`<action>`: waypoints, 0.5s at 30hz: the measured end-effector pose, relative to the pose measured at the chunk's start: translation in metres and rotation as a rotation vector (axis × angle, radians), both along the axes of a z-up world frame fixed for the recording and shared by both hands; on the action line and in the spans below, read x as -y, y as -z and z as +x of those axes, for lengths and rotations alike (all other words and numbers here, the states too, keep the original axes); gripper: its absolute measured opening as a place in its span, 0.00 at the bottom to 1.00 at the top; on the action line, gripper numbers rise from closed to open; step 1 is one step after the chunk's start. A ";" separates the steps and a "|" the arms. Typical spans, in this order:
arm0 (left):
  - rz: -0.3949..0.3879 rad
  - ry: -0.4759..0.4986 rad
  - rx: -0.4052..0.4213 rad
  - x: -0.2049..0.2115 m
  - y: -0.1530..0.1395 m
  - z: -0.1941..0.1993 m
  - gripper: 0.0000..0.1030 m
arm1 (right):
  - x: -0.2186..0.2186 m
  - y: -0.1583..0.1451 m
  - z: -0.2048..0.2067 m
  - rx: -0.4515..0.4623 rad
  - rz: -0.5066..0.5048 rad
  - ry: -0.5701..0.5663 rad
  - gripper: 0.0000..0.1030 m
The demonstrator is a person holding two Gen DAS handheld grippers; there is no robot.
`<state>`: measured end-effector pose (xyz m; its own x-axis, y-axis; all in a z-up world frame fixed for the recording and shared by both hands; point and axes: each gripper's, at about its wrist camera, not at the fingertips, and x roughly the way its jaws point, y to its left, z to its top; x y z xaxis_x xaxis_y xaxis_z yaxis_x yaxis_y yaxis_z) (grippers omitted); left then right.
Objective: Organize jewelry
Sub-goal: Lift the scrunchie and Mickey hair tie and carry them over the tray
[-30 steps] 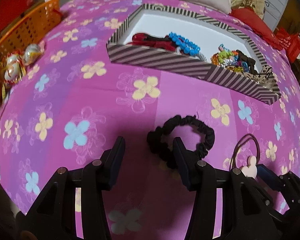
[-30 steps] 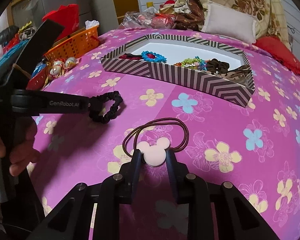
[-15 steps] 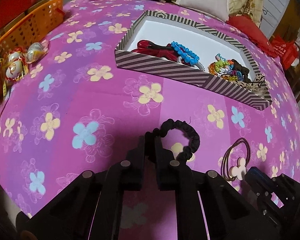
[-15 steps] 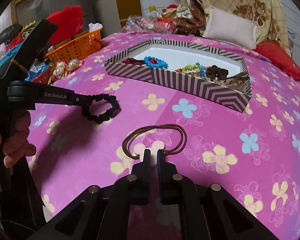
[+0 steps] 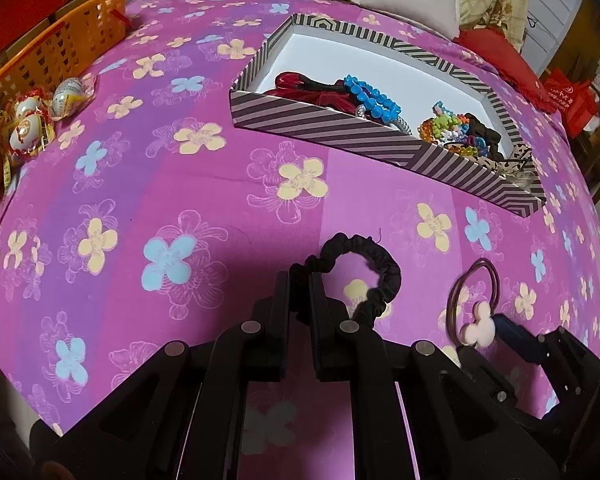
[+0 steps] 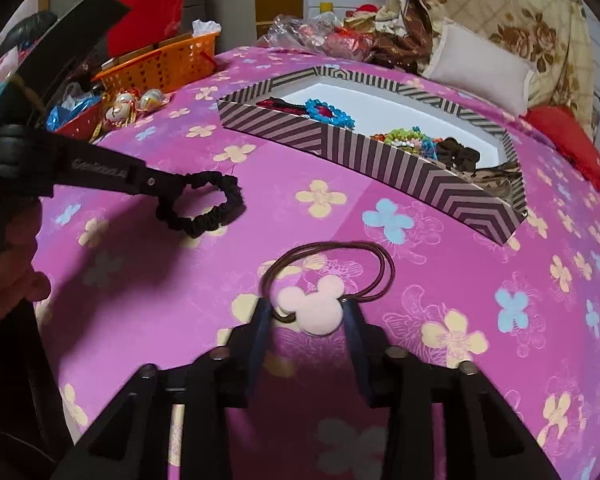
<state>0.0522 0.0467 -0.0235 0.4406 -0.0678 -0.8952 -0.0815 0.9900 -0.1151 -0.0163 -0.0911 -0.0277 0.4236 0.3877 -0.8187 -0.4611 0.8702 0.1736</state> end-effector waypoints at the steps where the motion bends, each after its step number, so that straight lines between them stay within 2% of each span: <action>1: 0.000 0.002 0.000 0.000 0.000 0.000 0.07 | 0.001 0.000 0.000 -0.003 0.007 0.002 0.25; 4: -0.001 0.009 0.008 0.001 -0.003 -0.001 0.07 | 0.006 -0.005 0.000 -0.005 0.030 0.013 0.20; 5: -0.002 0.011 0.013 0.001 -0.006 -0.001 0.07 | 0.008 -0.009 0.000 0.004 0.037 0.019 0.04; 10: -0.004 0.015 0.029 0.001 -0.014 -0.002 0.07 | 0.008 -0.011 0.002 -0.011 0.035 0.013 0.02; 13: -0.004 0.013 0.029 0.000 -0.014 -0.003 0.07 | 0.005 -0.009 0.005 -0.019 0.030 0.016 0.10; 14: -0.001 0.013 0.028 0.000 -0.014 -0.003 0.07 | 0.003 -0.008 0.007 -0.020 0.023 0.015 0.21; 15: 0.000 0.013 0.025 0.000 -0.014 -0.003 0.07 | 0.002 -0.007 0.007 -0.015 0.016 0.016 0.27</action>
